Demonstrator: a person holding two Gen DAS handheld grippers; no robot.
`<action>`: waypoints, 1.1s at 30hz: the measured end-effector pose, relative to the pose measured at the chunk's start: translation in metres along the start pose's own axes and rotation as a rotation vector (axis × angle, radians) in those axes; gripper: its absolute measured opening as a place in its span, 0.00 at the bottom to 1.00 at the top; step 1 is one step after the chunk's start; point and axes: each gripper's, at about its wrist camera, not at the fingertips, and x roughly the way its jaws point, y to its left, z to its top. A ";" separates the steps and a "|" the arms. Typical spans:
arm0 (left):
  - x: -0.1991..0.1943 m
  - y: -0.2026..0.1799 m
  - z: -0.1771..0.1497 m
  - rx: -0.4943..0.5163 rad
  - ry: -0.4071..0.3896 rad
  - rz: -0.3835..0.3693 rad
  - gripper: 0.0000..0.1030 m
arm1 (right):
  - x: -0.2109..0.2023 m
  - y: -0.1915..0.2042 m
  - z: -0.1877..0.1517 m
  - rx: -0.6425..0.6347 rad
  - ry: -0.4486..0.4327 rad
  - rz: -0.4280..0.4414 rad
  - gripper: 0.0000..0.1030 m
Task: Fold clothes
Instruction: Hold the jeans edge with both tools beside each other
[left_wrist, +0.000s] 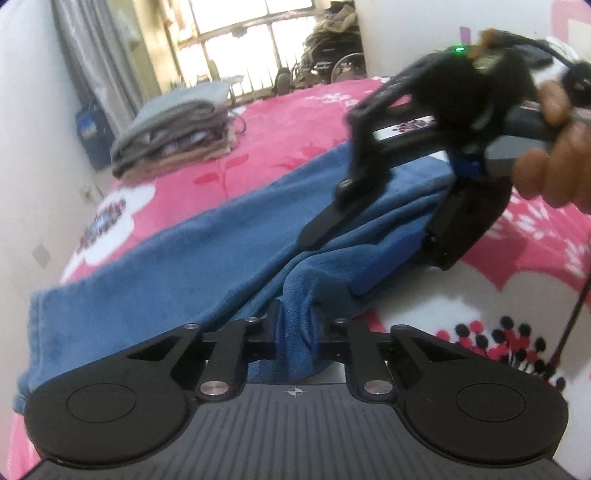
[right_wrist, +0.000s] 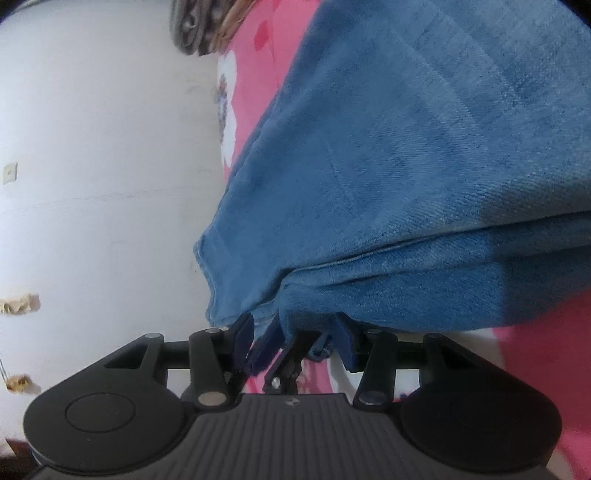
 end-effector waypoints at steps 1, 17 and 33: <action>-0.001 0.000 0.000 0.006 -0.005 0.000 0.11 | 0.001 -0.001 0.000 0.020 -0.009 0.001 0.48; 0.002 0.007 0.002 -0.022 0.018 -0.039 0.17 | -0.003 0.013 0.000 -0.008 -0.165 0.087 0.06; 0.019 0.065 0.008 -0.448 0.026 -0.173 0.22 | -0.014 0.074 -0.058 -0.771 -0.115 -0.283 0.11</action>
